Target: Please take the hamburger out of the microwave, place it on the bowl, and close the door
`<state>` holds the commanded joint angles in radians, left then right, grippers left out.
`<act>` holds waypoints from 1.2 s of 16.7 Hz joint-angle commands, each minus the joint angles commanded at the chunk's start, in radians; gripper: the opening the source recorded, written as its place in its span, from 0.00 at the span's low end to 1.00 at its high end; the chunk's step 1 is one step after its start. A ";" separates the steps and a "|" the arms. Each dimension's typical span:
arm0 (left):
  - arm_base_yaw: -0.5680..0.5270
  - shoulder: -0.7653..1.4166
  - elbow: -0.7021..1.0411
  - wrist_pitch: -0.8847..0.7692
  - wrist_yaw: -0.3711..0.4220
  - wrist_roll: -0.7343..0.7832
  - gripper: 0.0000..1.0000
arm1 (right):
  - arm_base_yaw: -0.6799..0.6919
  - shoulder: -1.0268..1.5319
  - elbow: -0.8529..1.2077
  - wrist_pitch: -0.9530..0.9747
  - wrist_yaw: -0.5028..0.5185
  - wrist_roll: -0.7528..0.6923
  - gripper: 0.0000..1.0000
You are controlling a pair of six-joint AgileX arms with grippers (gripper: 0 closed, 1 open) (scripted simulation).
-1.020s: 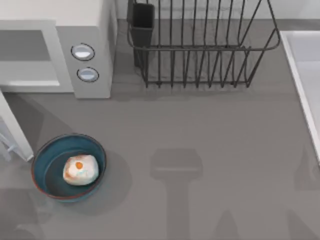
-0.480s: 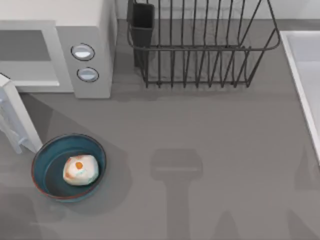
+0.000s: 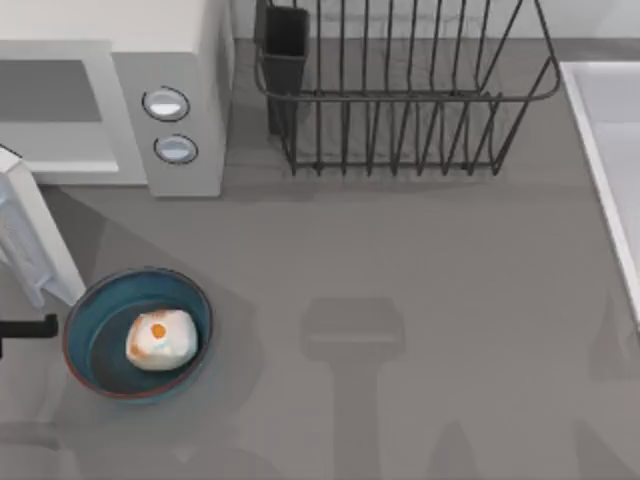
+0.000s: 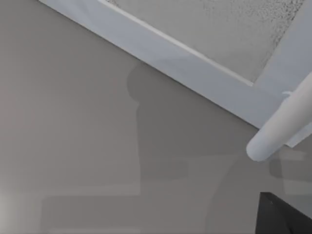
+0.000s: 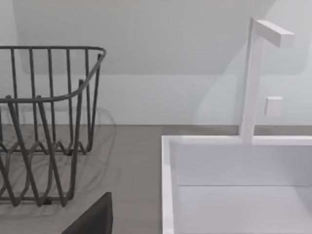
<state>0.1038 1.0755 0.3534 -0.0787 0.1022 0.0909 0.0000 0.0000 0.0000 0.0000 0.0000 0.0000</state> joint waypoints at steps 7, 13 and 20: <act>-0.027 -0.012 -0.005 0.003 -0.024 -0.028 0.00 | 0.000 0.000 0.000 0.000 0.000 0.000 1.00; -0.044 0.223 0.135 0.096 -0.034 -0.037 0.00 | 0.000 0.000 0.000 0.000 0.000 0.000 1.00; -0.067 0.492 0.293 0.209 -0.048 -0.050 0.00 | 0.000 0.000 0.000 0.000 0.000 0.000 1.00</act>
